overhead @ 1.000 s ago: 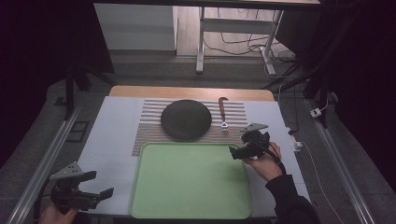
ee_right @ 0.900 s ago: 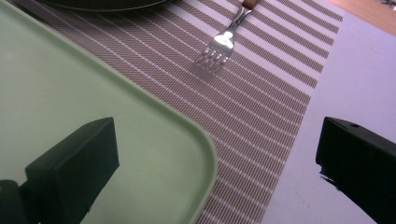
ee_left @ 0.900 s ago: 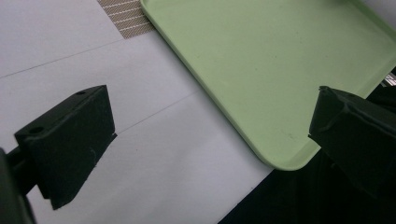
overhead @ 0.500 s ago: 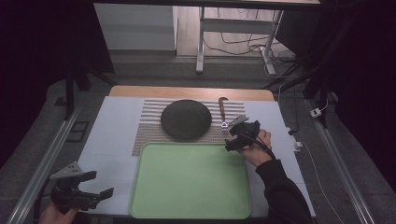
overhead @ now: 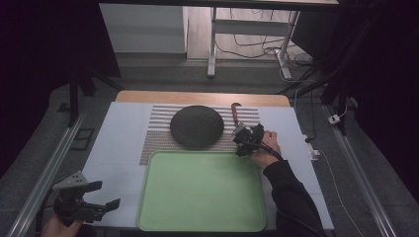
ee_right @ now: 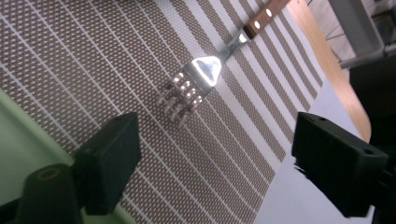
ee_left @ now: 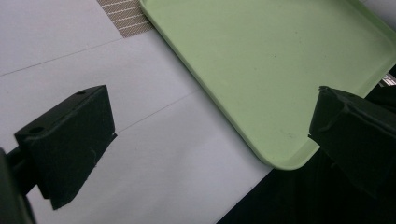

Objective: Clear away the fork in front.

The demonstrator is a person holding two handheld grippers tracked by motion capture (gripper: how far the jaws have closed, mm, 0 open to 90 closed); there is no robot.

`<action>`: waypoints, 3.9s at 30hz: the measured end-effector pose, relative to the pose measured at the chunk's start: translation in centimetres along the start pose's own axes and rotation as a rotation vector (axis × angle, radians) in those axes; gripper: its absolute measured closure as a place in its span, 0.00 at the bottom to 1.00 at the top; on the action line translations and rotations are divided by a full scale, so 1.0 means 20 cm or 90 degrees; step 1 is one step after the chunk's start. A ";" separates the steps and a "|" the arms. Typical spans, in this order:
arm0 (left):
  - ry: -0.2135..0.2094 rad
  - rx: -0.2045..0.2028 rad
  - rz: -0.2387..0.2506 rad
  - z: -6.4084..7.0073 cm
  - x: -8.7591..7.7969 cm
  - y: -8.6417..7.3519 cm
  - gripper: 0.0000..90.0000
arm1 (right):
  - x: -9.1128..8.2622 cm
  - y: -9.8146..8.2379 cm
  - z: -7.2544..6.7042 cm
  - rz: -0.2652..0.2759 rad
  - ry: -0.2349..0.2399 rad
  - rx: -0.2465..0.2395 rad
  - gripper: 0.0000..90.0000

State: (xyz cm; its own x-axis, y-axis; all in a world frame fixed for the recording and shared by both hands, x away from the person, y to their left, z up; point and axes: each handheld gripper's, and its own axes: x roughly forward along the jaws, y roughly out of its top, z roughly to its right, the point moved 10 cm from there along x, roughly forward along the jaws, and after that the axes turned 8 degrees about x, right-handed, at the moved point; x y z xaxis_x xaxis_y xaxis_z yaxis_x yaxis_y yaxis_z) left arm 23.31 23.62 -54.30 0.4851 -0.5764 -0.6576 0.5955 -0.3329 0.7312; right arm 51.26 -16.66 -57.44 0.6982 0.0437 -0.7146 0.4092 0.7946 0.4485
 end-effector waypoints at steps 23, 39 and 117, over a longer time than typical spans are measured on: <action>-0.004 0.005 -0.004 0.01 0.00 0.00 0.00 | 0.05 0.04 -0.09 -0.009 -0.090 -0.266 1.00; 0.012 0.028 -0.010 0.02 0.00 0.00 0.00 | -0.10 0.07 -0.04 0.059 -0.036 -0.182 1.00; -0.228 0.397 -0.075 0.43 0.67 0.53 0.13 | -1.18 -0.08 -0.72 0.322 0.705 0.035 1.00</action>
State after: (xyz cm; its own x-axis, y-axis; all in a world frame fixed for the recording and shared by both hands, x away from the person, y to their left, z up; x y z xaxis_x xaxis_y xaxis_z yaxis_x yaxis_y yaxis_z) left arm 30.63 5.94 -53.77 0.1378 -0.6835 -0.7169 0.1032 -0.7099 0.6967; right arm 25.80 -10.23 -48.97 -0.0817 0.8548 -0.5124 0.2787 0.5132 0.8117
